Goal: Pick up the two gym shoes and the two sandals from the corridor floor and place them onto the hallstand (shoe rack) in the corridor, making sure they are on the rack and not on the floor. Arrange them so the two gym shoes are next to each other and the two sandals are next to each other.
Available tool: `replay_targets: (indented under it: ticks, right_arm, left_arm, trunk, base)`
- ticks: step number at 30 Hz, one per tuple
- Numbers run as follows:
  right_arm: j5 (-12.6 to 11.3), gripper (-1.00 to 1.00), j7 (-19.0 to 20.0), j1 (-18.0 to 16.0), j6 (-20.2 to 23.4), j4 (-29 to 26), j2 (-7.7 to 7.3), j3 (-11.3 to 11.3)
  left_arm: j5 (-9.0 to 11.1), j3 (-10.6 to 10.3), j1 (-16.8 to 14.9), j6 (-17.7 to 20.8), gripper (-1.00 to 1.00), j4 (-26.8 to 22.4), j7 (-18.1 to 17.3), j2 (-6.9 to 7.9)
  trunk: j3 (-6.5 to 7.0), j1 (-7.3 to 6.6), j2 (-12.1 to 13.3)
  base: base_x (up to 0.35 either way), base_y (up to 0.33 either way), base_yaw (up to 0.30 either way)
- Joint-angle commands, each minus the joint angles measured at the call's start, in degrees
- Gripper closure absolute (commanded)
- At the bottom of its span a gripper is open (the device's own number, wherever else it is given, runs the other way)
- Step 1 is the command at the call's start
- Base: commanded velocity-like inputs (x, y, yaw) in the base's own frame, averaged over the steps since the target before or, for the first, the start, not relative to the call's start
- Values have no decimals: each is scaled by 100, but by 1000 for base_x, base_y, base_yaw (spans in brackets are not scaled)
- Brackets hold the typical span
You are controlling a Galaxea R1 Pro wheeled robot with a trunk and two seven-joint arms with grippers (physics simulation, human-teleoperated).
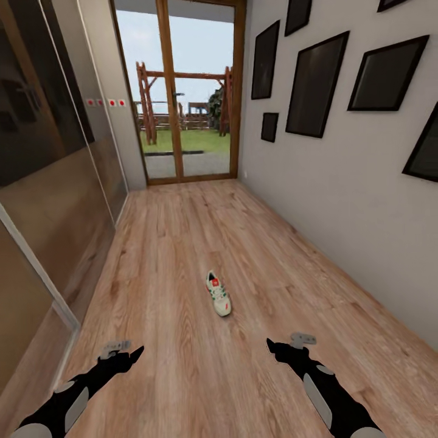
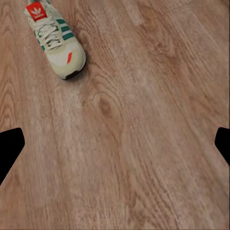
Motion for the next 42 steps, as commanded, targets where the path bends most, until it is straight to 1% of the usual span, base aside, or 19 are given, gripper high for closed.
replay_targets:
  ticks: [1,15,20,42]
  right_arm:
    - [-47,-100,-2,-3,23,-5,-5,21]
    - [-47,-100,-7,-4,48,-5,-1,21]
    - [-47,-100,-7,-3,60,-5,-2,21]
    - [-58,-100,1,-3,67,-6,-6,19]
  left_arm:
    - [27,22,-2,3,-100,6,-40,0]
    - [27,22,-2,3,-100,2,-40,0]
    - [27,22,-2,3,-100,2,-40,0]
    - [27,22,-2,3,-100,2,-39,0]
  trunk:
    - [-8,2,-2]
    - [-50,2,-2]
    - [-64,2,-2]
    - [-68,2,-2]
  base:
    - [256,-52,-279]
    - [66,-10,-279]
    - [251,-8,-234]
    - [338,-120,-16]
